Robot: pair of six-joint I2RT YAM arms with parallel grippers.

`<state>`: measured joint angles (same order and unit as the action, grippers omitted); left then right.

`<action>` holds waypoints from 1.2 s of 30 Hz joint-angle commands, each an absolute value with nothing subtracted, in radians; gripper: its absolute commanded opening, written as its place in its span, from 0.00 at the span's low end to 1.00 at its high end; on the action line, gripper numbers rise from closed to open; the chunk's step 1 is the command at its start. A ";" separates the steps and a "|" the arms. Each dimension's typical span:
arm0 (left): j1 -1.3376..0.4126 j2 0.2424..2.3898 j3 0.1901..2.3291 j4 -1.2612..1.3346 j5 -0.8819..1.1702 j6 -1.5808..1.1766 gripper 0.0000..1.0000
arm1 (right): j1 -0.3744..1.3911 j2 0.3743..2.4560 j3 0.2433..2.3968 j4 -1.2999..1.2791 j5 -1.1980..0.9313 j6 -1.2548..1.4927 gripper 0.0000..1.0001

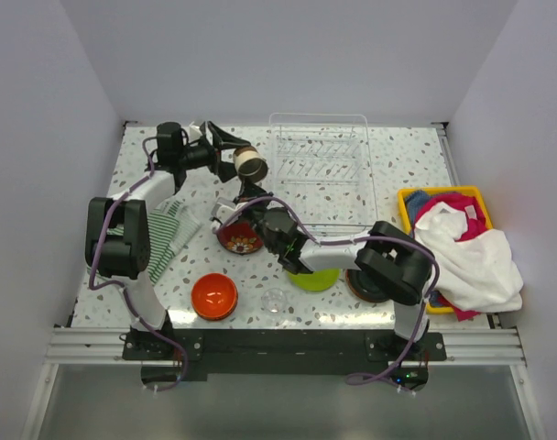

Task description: Load the mixed dishes into the dish rack

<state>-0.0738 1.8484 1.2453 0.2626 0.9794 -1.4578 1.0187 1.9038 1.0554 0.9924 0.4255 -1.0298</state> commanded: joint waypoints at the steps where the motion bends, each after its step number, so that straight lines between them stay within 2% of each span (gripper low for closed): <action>1: -0.078 1.829 1.250 0.285 1.017 -1.476 0.77 | 1.005 1.899 1.108 1.043 0.457 -1.034 0.00; 2: -0.078 1.830 1.253 0.288 1.017 -1.473 0.73 | 1.003 1.899 1.109 1.029 0.457 -1.031 0.00; 3: -0.078 1.836 1.264 0.288 1.014 -1.467 0.63 | 1.000 1.899 1.111 1.011 0.462 -1.029 0.00; 8: -0.080 1.862 1.310 0.298 1.000 -1.422 0.33 | 0.989 1.888 1.115 0.885 0.497 -1.008 0.00; 9: -0.080 1.874 1.337 0.298 0.994 -1.410 0.19 | 0.989 1.888 1.124 0.847 0.511 -1.011 0.06; 10: -0.080 1.887 1.357 0.287 0.982 -1.375 0.12 | 0.988 1.878 1.132 0.759 0.524 -1.012 0.39; 12: -0.078 1.937 1.447 0.294 0.971 -1.339 0.00 | 0.982 1.839 1.120 0.675 0.522 -0.990 0.69; 13: -0.083 1.959 1.488 0.301 0.957 -1.301 0.00 | 0.974 1.775 1.108 0.581 0.505 -0.951 0.81; 16: -0.104 2.055 1.662 0.319 0.942 -1.232 0.00 | 0.944 1.631 1.042 0.398 0.416 -0.887 0.90; 18: -0.118 2.127 1.785 0.331 0.933 -1.191 0.00 | 0.931 1.557 1.006 0.306 0.365 -0.848 0.91; 21: -0.161 2.224 1.935 0.339 0.922 -1.089 0.00 | 0.899 1.448 1.022 0.027 0.345 -0.712 0.93; 26: -0.219 2.370 2.216 0.160 0.821 -0.688 0.00 | 0.828 1.359 1.088 -0.222 0.374 -0.465 0.93; 33: -0.302 2.385 2.249 0.181 0.533 -0.284 0.00 | 0.776 1.292 1.078 -0.300 0.462 -0.328 0.94; 36: -0.325 2.398 2.247 0.219 0.427 -0.165 0.00 | 0.694 1.293 1.153 -0.403 0.401 -0.203 0.95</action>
